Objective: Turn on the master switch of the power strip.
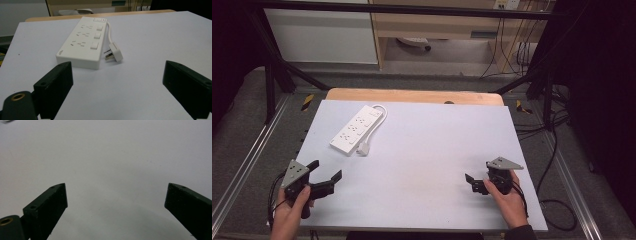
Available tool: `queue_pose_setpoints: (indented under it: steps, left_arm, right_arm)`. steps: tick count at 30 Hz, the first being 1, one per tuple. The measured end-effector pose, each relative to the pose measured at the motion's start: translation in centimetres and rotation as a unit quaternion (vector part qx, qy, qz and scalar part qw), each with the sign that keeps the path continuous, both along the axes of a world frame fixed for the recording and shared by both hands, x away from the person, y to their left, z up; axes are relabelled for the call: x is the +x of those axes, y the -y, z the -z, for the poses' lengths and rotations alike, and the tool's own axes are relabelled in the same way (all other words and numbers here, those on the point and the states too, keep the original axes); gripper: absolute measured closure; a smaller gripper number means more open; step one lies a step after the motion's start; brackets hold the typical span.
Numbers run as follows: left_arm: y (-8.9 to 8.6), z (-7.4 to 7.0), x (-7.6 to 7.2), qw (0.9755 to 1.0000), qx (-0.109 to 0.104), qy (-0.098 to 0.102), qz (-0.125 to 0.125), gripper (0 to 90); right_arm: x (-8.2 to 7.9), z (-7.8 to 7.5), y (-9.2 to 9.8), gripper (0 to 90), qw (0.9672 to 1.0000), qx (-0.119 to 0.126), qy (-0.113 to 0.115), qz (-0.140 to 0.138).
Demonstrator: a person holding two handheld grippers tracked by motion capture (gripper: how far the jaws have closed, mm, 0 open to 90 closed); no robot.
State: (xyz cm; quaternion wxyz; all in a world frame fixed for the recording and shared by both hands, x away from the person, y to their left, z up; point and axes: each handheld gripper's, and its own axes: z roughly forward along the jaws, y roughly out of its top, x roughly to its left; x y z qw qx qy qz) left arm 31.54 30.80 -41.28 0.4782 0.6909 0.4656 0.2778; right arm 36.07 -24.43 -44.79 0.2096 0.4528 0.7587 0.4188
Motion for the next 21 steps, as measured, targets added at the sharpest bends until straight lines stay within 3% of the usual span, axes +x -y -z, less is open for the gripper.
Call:
queue_pose_setpoints:
  steps: [7,13,19,21]
  left_arm:
    - [0.0,-0.2,-0.2,1.0,-0.001,0.004,0.004,9.5]
    - [0.1,-0.3,-0.4,0.9999,-0.006,0.01,0.004,8.7]
    - [0.2,-0.5,-0.7,0.9997,-0.008,0.018,0.013,7.6]
    - [0.2,-0.6,-0.7,0.9997,-0.009,0.021,0.012,7.1]
  right_arm:
    - [0.0,-0.1,-0.3,5.5,0.9999,-0.004,0.009,-0.007]
    - [-0.6,-0.7,-0.3,6.1,0.9992,0.002,0.037,-0.015]
    - [-1.3,-0.7,0.2,6.6,0.9989,-0.01,0.039,-0.023]
    - [-1.3,-0.7,0.3,6.4,0.9993,-0.002,0.031,-0.019]
